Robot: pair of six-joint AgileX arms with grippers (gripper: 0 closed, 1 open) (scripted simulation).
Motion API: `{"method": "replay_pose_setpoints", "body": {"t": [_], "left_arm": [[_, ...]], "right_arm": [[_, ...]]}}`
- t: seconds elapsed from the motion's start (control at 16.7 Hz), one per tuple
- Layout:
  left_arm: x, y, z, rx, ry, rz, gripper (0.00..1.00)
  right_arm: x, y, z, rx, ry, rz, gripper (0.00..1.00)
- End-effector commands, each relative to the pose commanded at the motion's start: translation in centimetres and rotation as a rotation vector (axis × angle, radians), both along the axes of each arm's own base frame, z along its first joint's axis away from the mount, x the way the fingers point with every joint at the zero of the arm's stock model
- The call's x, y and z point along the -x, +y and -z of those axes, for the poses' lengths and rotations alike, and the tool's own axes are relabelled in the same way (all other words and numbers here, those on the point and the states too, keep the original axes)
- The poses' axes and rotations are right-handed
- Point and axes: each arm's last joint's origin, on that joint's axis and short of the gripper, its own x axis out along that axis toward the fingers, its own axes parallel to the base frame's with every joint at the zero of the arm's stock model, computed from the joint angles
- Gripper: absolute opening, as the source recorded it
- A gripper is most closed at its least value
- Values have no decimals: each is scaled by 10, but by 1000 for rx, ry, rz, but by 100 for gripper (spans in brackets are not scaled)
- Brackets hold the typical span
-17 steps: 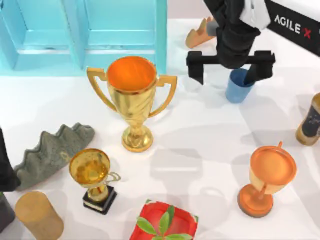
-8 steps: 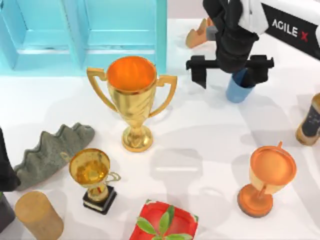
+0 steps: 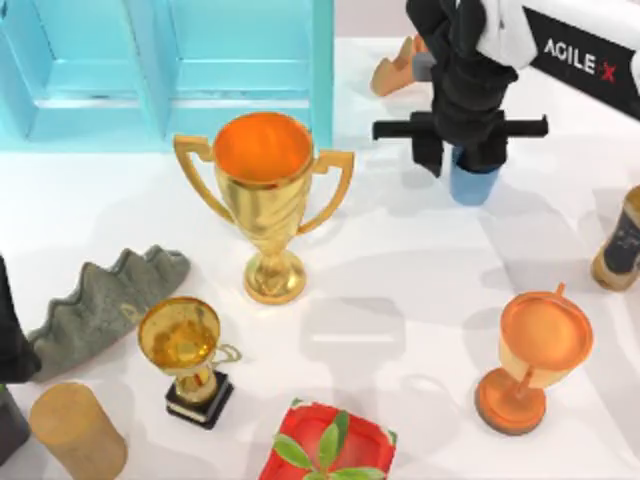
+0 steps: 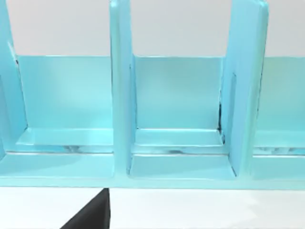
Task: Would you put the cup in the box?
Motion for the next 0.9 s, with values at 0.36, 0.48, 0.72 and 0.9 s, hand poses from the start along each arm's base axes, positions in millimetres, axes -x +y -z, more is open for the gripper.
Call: {"method": "replay_pose_setpoints", "body": {"t": [0.36,0.48,0.72,0.9], "left_arm": [[0,0,0,0,0,0,100],[0,0,0,0,0,0,100],[0,0,0,0,0,0,100],[0,0,0,0,0,0,100]], "right_arm": [[0,0,0,0,0,0,0],[0,0,0,0,0,0,0],[2,1,-5,-4,-10,-17,0],[4,-17,-37,-27,-67,-75,0]]}}
